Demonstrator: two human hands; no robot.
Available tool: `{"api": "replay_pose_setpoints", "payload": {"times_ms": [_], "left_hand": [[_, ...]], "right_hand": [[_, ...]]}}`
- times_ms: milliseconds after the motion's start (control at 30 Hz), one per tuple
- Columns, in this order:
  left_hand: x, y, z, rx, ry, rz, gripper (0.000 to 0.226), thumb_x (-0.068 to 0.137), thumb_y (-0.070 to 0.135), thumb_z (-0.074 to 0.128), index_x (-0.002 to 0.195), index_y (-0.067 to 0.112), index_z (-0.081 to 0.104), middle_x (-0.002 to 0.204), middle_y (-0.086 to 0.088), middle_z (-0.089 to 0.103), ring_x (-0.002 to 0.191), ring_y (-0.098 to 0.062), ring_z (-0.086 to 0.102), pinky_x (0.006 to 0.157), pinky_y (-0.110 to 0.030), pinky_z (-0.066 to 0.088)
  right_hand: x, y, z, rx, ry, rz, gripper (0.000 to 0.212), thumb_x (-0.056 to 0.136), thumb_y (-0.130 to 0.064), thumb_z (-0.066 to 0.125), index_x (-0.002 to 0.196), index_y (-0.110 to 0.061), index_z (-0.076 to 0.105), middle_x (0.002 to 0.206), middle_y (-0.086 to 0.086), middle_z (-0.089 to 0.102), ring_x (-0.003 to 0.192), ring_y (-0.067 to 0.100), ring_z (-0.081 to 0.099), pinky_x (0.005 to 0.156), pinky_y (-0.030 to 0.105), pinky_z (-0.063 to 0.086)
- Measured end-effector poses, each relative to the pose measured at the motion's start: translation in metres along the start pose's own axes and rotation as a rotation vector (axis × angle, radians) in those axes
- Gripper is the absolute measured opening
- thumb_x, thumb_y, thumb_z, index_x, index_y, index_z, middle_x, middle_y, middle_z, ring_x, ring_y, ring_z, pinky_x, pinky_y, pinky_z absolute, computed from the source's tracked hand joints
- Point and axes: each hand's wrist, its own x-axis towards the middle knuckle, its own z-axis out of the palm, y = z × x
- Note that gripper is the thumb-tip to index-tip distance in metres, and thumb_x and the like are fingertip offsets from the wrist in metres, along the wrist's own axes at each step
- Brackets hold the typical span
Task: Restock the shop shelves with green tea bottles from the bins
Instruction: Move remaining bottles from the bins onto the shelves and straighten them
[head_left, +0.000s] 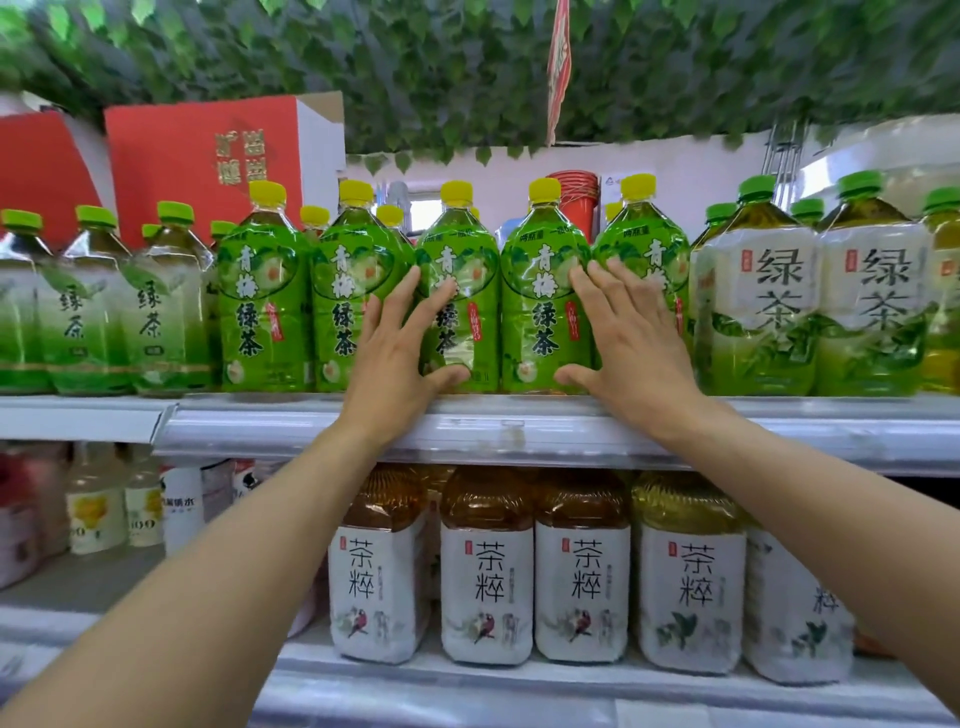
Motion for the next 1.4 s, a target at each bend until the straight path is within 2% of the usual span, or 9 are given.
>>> {"api": "replay_pose_setpoints", "payload": {"times_ms": [333,433,500,633,733,833,1100,1267,1400], "left_hand": [[-0.012,0.005,-0.009,-0.188,-0.058,-0.026,0.078,0.090,0.029,0.072,0.155,0.036,0.030,0.167,0.010,0.014,0.154,-0.031,-0.001,0.122,-0.044,-0.006],[-0.032,-0.018,-0.036,-0.263,0.103,0.115,0.072,0.084,0.021,0.079,0.148,0.021,0.046,0.160,0.000,0.033,0.149,-0.018,0.025,0.123,-0.056,0.018],[-0.041,-0.051,-0.057,-0.166,0.220,0.109,0.073,0.082,0.022,0.081,0.147,0.018,0.048,0.159,-0.003,0.033,0.147,-0.018,0.026,0.122,-0.054,0.023],[-0.034,-0.114,-0.091,-0.046,0.196,-0.054,0.095,0.083,0.030,0.080,0.158,0.016,0.024,0.164,-0.011,0.013,0.152,-0.024,0.007,0.125,-0.041,0.007],[-0.027,-0.135,-0.095,-0.234,0.046,-0.154,0.110,0.085,0.035,0.077,0.161,0.014,0.000,0.168,-0.009,0.000,0.154,-0.020,0.001,0.123,-0.032,0.004],[-0.026,-0.145,-0.090,-0.427,-0.081,-0.231,0.115,0.086,0.040,0.075,0.160,0.024,-0.011,0.169,-0.002,0.004,0.153,-0.016,0.012,0.115,-0.027,0.011],[0.004,-0.159,-0.094,-0.754,-0.229,-0.369,0.114,0.078,0.031,0.084,0.158,0.031,0.002,0.159,-0.003,0.037,0.145,-0.026,0.036,0.121,-0.054,0.025],[0.005,-0.158,-0.089,-0.752,-0.232,-0.361,0.117,0.081,0.031,0.081,0.157,0.030,-0.008,0.166,-0.004,0.019,0.147,-0.021,0.023,0.119,-0.051,0.016],[0.007,-0.155,-0.085,-0.724,-0.274,-0.334,0.117,0.085,0.031,0.077,0.157,0.024,-0.014,0.166,-0.003,0.015,0.148,-0.020,0.020,0.120,-0.046,0.013]], "right_hand": [[-0.004,-0.012,-0.007,0.042,-0.049,0.055,0.101,0.084,-0.039,0.075,0.159,-0.017,0.010,0.164,0.004,0.017,0.152,0.020,0.003,0.125,0.041,0.006],[-0.009,-0.024,-0.005,0.055,0.010,0.091,0.091,0.086,-0.030,0.074,0.157,-0.013,0.020,0.161,0.007,0.024,0.150,0.024,0.010,0.123,0.037,0.008],[-0.012,-0.044,-0.001,0.076,0.080,0.103,0.086,0.085,-0.027,0.075,0.154,-0.010,0.027,0.158,0.011,0.028,0.147,0.027,0.017,0.121,0.034,0.010],[-0.001,-0.111,0.008,0.128,0.175,0.040,0.077,0.085,-0.025,0.076,0.149,-0.008,0.037,0.151,0.015,0.037,0.142,0.032,0.029,0.119,0.036,0.018],[0.013,-0.159,0.018,0.112,0.165,-0.031,0.075,0.085,-0.030,0.076,0.149,-0.010,0.040,0.151,0.015,0.039,0.141,0.032,0.033,0.119,0.042,0.027],[0.024,-0.181,0.026,0.048,0.095,-0.033,0.085,0.085,-0.043,0.073,0.154,-0.017,0.031,0.157,0.012,0.030,0.145,0.029,0.026,0.120,0.041,0.022],[0.031,-0.188,0.027,-0.166,0.001,-0.013,0.094,0.083,-0.057,0.068,0.157,-0.022,0.022,0.164,0.007,0.019,0.152,0.024,0.012,0.123,0.041,0.002],[0.037,-0.191,0.028,-0.257,-0.019,-0.080,0.096,0.083,-0.053,0.069,0.155,-0.008,0.024,0.165,0.010,0.011,0.153,0.024,0.009,0.118,0.031,-0.009],[0.039,-0.187,0.030,-0.362,-0.039,-0.072,0.096,0.085,-0.061,0.062,0.155,-0.008,0.024,0.165,0.012,0.010,0.153,0.026,0.009,0.118,0.035,-0.013]]}}
